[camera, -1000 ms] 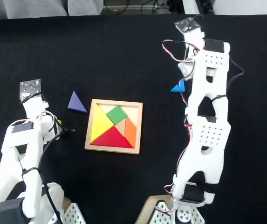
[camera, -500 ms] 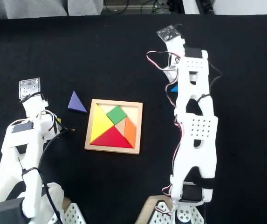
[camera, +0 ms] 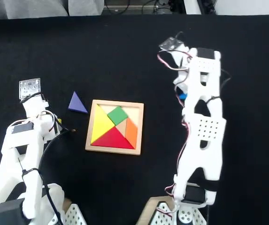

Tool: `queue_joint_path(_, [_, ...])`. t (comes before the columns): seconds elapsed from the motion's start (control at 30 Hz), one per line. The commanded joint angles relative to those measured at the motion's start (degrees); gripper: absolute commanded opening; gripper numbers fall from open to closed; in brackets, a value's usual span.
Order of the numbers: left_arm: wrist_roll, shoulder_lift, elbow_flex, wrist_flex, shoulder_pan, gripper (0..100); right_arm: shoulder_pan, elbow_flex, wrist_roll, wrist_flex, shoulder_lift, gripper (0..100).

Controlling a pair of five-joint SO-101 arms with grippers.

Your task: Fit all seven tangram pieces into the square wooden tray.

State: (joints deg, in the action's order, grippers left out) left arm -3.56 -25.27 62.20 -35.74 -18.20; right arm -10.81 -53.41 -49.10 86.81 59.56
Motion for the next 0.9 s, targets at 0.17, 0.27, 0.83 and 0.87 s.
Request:
queue_joint_path(0.17, [0.7, -0.1, -0.2, 0.9, -0.2, 17, -8.5, -9.9, -3.3, 11.3, 0.0, 1.0])
queue_joint_path(0.27, [0.7, -0.1, -0.2, 0.8, -0.2, 17, -11.2, -10.0, -6.1, 14.2, 0.0, 1.0])
queue_joint_path(0.83, [0.7, -0.1, -0.2, 0.9, -0.1, 17, -23.4, 5.5, -16.9, 14.2, -17.7, 1.0])
queue_joint_path(0.87, [0.7, -0.1, -0.2, 0.9, -0.1, 17, -22.9, 8.4, -16.9, 14.2, -21.0, 1.0])
